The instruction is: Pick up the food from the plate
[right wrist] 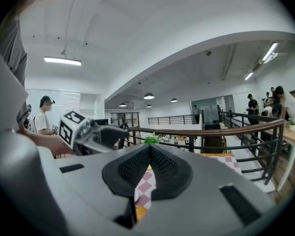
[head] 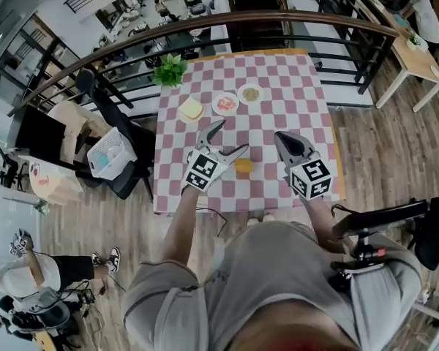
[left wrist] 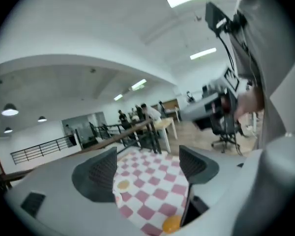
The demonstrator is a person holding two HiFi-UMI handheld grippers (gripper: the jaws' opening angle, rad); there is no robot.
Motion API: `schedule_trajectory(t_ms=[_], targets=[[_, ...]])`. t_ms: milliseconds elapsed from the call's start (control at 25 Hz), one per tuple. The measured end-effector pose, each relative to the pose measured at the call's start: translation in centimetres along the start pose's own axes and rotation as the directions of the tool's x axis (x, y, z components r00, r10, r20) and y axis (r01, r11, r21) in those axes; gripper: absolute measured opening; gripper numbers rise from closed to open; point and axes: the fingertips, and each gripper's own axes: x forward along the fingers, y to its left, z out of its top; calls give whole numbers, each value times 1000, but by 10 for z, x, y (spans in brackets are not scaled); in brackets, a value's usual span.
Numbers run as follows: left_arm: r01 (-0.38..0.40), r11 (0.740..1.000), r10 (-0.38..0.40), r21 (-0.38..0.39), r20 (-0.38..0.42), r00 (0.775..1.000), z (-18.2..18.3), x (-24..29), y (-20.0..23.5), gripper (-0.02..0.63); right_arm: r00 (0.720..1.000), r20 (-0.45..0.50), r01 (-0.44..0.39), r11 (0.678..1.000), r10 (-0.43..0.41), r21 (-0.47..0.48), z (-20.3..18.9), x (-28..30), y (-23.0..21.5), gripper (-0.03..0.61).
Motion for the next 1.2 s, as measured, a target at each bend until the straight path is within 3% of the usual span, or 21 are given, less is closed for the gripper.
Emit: schedule_trajectory(t_ms=[80, 200, 320, 400, 440, 520, 640, 1200], targets=[[-119, 991, 128, -63, 151, 980, 43, -39, 18, 405, 1000, 13, -17, 1000, 17, -11, 7, 7, 5, 14], [-256, 958, 286, -133, 317, 904, 79, -92, 26, 387, 998, 45, -39, 999, 40, -32, 20, 15, 13, 14], [-366, 923, 384, -118, 311, 869, 76, -120, 26, 190, 996, 71, -57, 997, 60, -54, 29, 22, 21, 14], [-380, 919, 392, -101, 299, 870, 75, -125, 23, 137, 995, 71, -69, 995, 74, -67, 32, 25, 26, 14], [-357, 930, 366, -86, 301, 881, 79, -125, 18, 6, 995, 68, -75, 994, 80, -74, 31, 26, 29, 14], [-297, 953, 300, -57, 304, 904, 87, -121, 4, 6, 994, 59, -83, 992, 89, -93, 30, 26, 33, 14], [-271, 957, 288, -99, 280, 916, 81, -121, 2, 6, 994, 54, -91, 990, 97, -103, 29, 29, 37, 14], [-234, 916, 335, -325, 299, 894, 65, -135, 14, 6, 991, 86, -94, 986, 106, -137, 44, 21, 45, 12]])
